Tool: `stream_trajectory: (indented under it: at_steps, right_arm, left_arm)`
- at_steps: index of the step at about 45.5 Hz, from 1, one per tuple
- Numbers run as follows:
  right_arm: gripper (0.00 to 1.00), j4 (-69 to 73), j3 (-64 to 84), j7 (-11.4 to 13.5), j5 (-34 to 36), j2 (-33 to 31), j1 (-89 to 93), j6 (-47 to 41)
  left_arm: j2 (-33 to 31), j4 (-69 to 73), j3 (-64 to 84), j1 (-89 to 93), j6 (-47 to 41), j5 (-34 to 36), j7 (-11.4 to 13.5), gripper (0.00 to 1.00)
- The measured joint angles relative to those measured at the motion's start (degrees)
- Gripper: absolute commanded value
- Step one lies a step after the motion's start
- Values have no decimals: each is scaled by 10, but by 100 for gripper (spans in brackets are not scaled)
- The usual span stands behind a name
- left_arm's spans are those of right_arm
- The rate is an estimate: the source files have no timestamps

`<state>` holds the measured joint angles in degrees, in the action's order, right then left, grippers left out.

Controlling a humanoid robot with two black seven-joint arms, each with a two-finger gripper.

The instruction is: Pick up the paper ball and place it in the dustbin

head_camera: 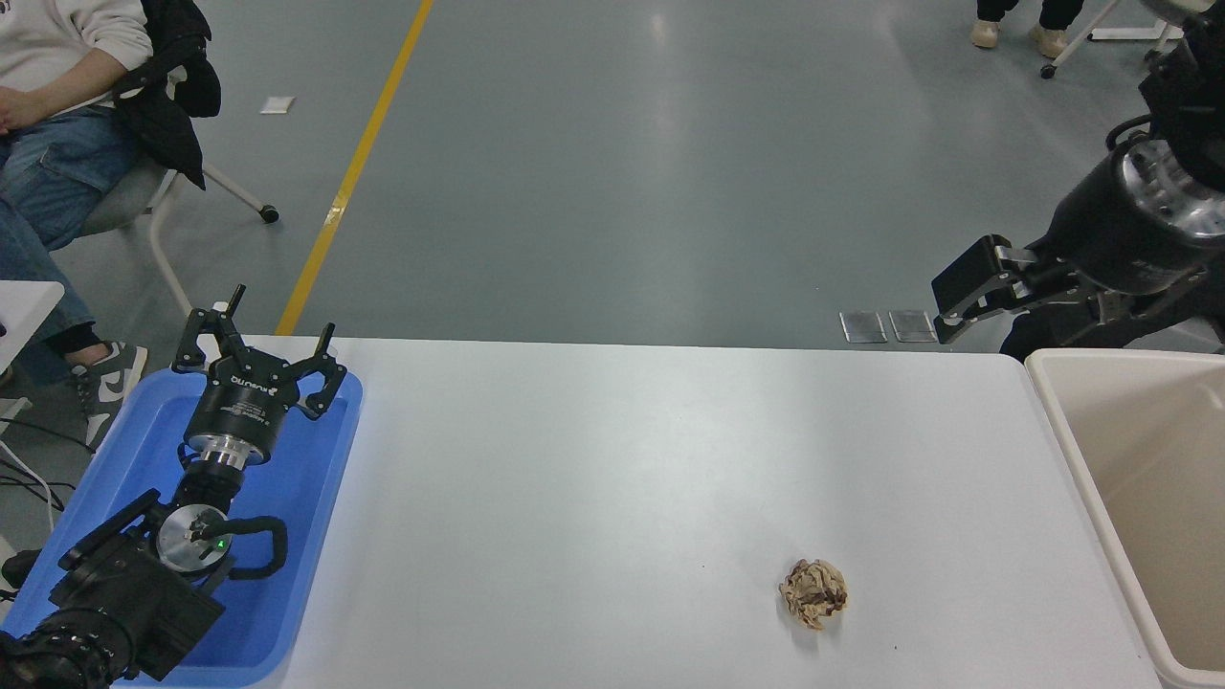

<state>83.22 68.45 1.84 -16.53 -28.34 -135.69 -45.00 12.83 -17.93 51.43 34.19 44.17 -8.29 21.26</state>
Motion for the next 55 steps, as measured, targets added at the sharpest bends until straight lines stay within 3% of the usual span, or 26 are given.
stream_trajectory:
  at_steps: [55]
  right_arm:
    - [100, -42, -11, -1, -10, -16, 47, 0]
  left_arm:
    - [0, 0, 0, 0, 0, 0, 0, 100]
